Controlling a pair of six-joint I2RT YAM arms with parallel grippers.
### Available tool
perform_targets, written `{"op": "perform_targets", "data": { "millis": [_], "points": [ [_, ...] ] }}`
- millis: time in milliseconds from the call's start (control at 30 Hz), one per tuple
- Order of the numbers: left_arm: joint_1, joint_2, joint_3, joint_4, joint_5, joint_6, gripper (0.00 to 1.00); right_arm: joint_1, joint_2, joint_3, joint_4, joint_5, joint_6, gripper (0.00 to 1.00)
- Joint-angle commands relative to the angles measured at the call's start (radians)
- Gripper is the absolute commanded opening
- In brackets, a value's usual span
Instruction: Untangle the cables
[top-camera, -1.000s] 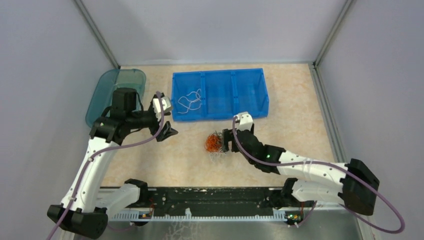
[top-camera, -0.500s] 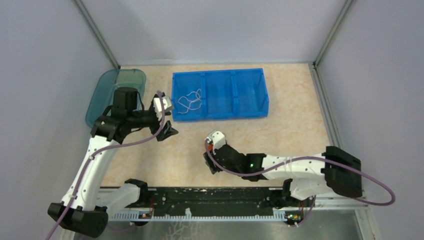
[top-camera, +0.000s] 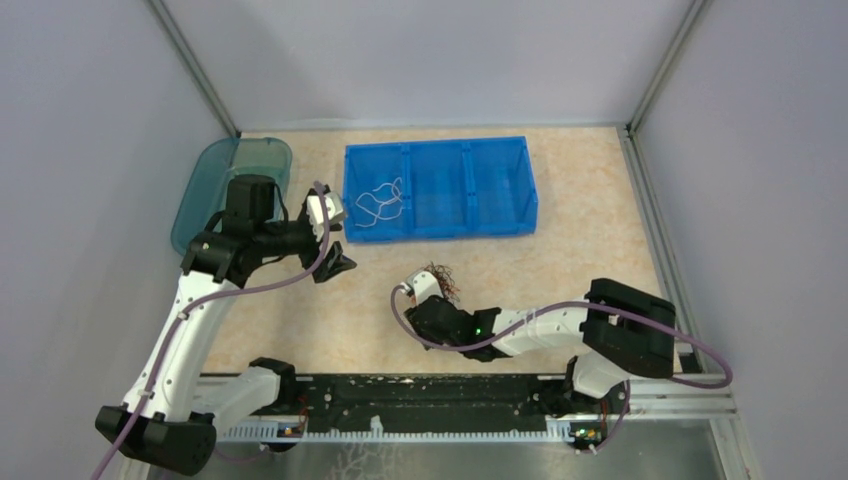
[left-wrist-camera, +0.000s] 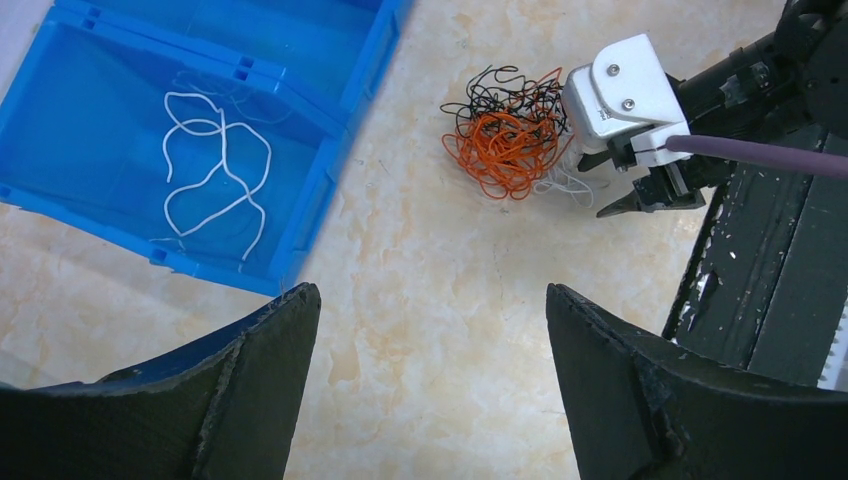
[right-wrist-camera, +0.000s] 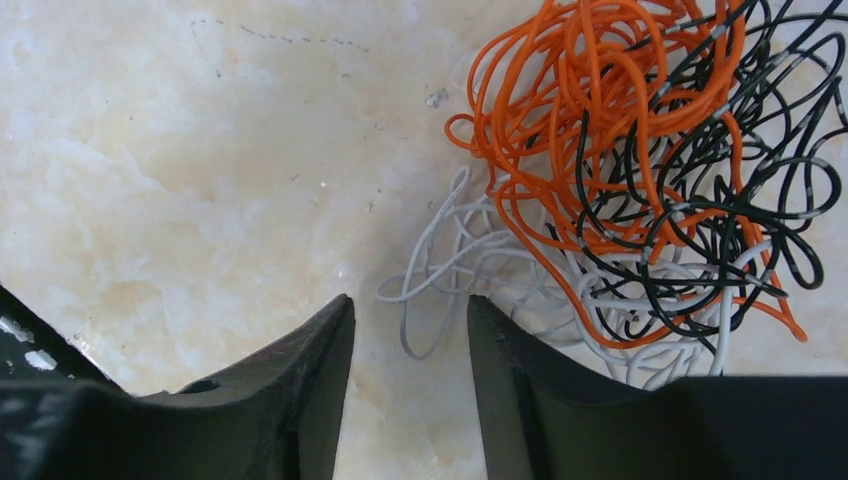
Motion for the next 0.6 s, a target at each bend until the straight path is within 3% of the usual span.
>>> {"op": "perform_targets", "data": {
  "millis": [0, 133, 333, 567],
  "points": [
    [0.005, -0.014, 0.008, -0.013, 0.024, 0.001, 0.89, -0.004, -0.004, 0.008, 0.111, 0.027, -0.001, 0.4],
    [0.005, -0.015, 0.006, -0.018, 0.025, 0.006, 0.89, -0.004, -0.044, 0.012, 0.131, -0.023, -0.026, 0.16],
    [0.005, -0.025, -0.001, -0.027, 0.037, 0.02, 0.89, -0.015, -0.188, 0.007, 0.131, -0.096, -0.014, 0.0],
    [0.005, -0.076, -0.049, -0.033, 0.112, 0.047, 0.89, -0.103, -0.413, -0.037, 0.231, -0.305, 0.064, 0.0]
  ]
}}
